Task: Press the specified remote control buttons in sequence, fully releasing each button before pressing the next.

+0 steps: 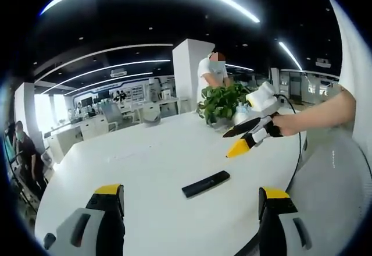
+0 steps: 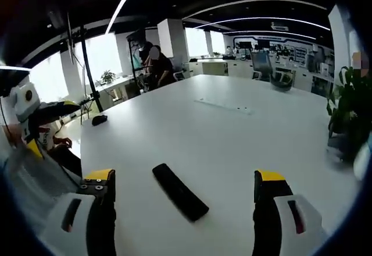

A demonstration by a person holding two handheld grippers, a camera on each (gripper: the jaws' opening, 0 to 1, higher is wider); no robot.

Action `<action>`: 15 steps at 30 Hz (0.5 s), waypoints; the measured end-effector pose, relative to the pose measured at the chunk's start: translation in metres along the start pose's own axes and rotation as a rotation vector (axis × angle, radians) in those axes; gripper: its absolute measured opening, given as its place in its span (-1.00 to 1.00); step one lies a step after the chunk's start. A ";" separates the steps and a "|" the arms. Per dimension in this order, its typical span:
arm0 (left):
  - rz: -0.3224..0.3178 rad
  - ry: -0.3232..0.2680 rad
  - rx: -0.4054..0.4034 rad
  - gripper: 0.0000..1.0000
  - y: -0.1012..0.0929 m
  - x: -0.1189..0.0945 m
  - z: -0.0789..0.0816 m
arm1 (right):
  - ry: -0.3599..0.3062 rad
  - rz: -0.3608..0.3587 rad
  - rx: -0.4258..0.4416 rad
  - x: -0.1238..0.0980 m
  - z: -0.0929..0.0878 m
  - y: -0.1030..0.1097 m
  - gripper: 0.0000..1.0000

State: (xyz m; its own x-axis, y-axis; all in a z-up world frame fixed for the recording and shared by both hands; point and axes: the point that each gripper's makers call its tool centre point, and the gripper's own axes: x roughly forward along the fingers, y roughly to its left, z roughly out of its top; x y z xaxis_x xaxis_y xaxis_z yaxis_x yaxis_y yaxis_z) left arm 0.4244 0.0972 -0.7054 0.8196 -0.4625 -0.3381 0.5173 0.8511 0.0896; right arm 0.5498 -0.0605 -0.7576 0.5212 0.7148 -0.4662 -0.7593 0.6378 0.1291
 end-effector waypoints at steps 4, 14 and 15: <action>-0.002 -0.003 0.002 1.00 0.000 0.000 0.001 | -0.014 -0.013 0.004 -0.008 0.001 0.003 1.00; -0.014 -0.002 0.010 1.00 -0.003 0.000 0.001 | -0.040 -0.043 0.017 -0.030 0.003 0.007 1.00; -0.014 -0.003 0.009 1.00 -0.003 0.000 0.001 | -0.046 -0.046 0.019 -0.033 0.003 0.008 1.00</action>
State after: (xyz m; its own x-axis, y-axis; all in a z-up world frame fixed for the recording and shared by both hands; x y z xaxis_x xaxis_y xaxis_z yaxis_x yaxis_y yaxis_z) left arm 0.4231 0.0941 -0.7050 0.8130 -0.4751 -0.3367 0.5309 0.8423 0.0933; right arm 0.5278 -0.0778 -0.7381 0.5730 0.6967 -0.4317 -0.7266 0.6755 0.1256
